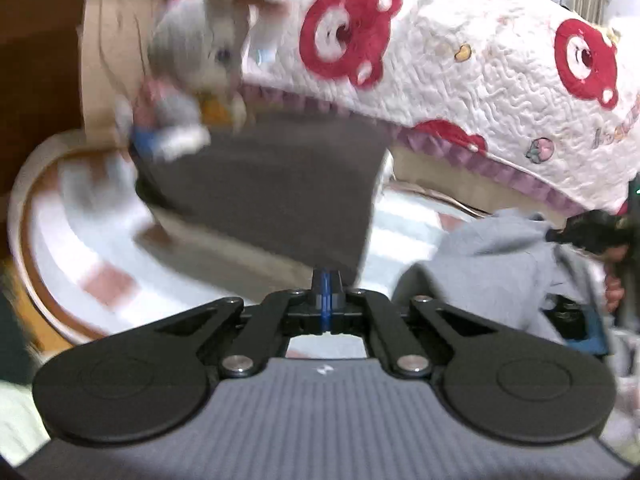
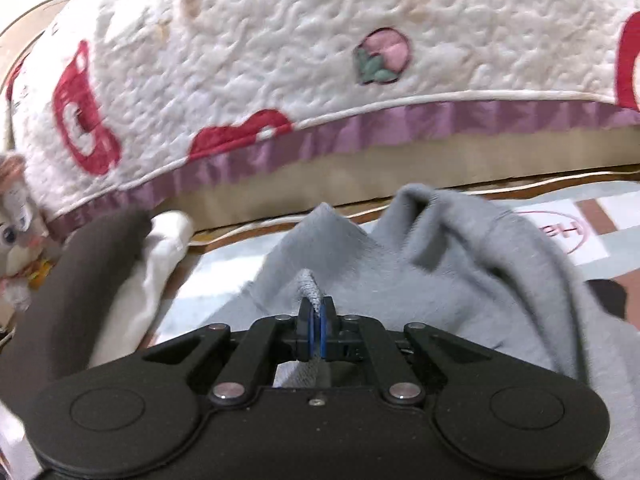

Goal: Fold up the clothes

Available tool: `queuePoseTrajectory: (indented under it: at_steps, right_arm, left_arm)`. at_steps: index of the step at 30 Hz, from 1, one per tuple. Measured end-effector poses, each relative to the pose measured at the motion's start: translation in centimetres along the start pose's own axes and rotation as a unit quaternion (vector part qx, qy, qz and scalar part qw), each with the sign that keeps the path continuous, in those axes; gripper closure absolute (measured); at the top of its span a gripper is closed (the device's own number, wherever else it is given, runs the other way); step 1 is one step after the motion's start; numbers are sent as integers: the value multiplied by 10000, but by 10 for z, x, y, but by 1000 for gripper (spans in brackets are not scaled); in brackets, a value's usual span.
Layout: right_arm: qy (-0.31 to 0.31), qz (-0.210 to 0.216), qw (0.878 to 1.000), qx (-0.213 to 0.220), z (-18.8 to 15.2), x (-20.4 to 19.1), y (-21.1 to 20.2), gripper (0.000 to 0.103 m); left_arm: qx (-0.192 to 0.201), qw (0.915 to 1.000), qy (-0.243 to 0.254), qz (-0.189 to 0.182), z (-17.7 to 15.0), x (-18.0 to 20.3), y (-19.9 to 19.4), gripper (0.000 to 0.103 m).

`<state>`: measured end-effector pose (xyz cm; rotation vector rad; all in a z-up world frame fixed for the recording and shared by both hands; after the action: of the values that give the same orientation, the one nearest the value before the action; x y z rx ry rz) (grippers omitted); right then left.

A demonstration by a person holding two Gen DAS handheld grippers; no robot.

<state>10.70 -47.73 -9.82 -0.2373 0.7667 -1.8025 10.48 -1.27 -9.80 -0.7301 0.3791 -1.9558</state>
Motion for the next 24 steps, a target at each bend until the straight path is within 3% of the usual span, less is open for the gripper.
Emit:
queuePoseTrajectory:
  at_steps: [2, 5, 9, 10, 12, 13, 15, 17, 19, 21, 24]
  right_arm:
    - [-210, -353, 9991, -36, 1, 7, 4, 100]
    - [-709, -797, 9921, -667, -20, 10, 18, 98]
    - [-772, -792, 9924, -538, -34, -2, -10, 78]
    - [-810, -654, 9936, -438, -34, -11, -23, 73]
    - [-885, -348, 9952, -242, -33, -30, -51, 63]
    - [-918, 159, 9954, -202, -33, -44, -65, 58]
    - [-1205, 991, 9875, -229, -37, -70, -86, 41]
    - [-1659, 1679, 9715, -219, -46, -96, -108, 41]
    - [-2172, 2033, 9541, -348, -64, -114, -119, 41]
    - [-2592, 2108, 9408, -570, -84, -127, -119, 41]
    - [-2705, 2131, 9362, -700, -98, -137, -112, 41]
  left_arm:
    - [-333, 9981, -363, -369, -2, -4, 12, 103]
    - [-974, 9875, -658, -1046, -13, 13, 43, 102]
    - [-1408, 9814, -467, -1216, -23, 35, 95, 100]
    - [-1523, 9772, -537, -1379, -25, 40, 107, 101]
    - [-1780, 9595, -933, -1973, -34, 48, 123, 101]
    - [-1894, 9496, -1118, -2233, -41, 52, 129, 101]
    - [-1962, 9389, -1320, -2502, -49, 59, 131, 101]
    - [-1886, 9389, -1208, -2614, -48, 65, 125, 101]
    - [-1763, 9393, -1164, -2705, -45, 67, 120, 101]
    - [-1702, 9378, -1179, -2787, -44, 69, 118, 101]
    - [-1662, 9363, -1035, -2917, -44, 76, 117, 101]
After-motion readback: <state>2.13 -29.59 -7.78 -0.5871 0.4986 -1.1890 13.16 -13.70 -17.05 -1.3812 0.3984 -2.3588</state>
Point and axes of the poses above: each gripper's, at about its wrist camera, not at the fingertips, and y roughly the way its jaws point, x to its right, z to its top, the point moved 4 cm from there along y, roughly the way its jaws point, and after that the axes turned 7 degrees about -y, right-handed, at the moved point
